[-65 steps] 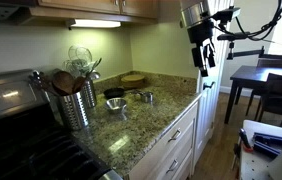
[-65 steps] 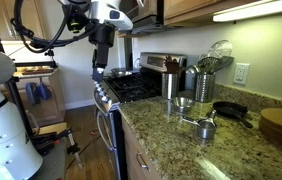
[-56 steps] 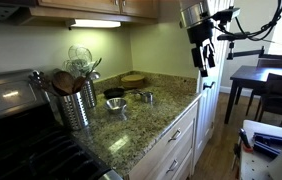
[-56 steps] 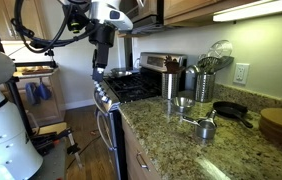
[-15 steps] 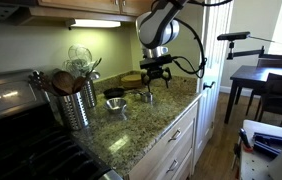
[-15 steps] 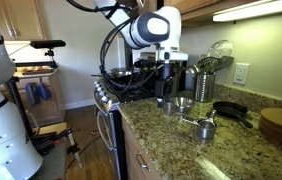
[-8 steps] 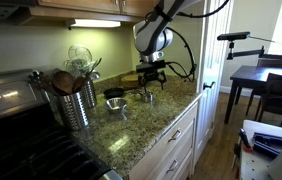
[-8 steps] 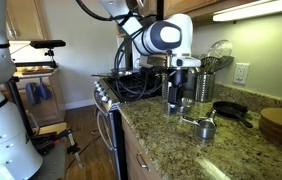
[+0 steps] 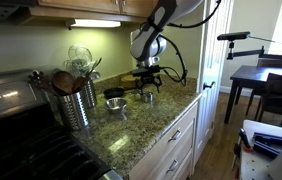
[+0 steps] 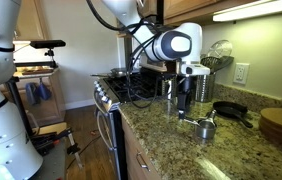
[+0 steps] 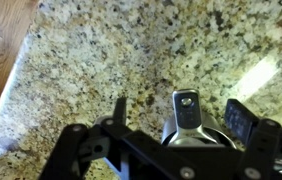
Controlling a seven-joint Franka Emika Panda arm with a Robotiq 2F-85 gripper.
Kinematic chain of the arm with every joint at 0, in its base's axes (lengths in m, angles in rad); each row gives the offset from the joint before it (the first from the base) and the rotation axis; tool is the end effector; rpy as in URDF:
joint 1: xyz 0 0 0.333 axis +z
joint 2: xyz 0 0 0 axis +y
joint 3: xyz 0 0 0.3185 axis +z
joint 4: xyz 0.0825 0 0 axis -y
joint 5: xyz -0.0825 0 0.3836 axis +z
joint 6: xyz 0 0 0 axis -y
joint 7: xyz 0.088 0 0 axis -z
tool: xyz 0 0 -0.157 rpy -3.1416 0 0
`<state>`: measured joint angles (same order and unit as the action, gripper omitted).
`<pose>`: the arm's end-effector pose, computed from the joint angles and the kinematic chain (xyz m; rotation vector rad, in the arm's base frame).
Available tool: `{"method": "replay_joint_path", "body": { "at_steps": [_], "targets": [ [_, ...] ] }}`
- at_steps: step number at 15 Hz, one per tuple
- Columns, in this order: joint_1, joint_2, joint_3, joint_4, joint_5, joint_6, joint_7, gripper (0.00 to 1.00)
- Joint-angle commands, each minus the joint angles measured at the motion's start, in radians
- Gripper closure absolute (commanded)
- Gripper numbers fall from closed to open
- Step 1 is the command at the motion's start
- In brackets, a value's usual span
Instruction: Unstack the silver measuring cups
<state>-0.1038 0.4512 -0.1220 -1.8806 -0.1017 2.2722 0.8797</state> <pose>0.6100 -0.1451 0.2194 2.6137 -1.4740 -0.0197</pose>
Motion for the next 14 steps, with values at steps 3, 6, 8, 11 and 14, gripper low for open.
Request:
{"method": "replay_joint_path", "body": {
  "at_steps": [3, 6, 8, 11, 14],
  "targets": [
    [0.01, 0.08, -0.032, 0.081, 0.06, 0.006, -0.025, 0.0],
    [0.01, 0.116, -0.04, 0.118, 0.078, 0.0, -0.021, 0.0],
    [0.01, 0.135, -0.043, 0.138, 0.086, -0.003, -0.022, 0.0],
    [0.013, 0.157, -0.05, 0.161, 0.088, -0.007, -0.019, 0.23],
    [0.014, 0.169, -0.052, 0.176, 0.089, -0.009, -0.019, 0.44]
  ]
}}
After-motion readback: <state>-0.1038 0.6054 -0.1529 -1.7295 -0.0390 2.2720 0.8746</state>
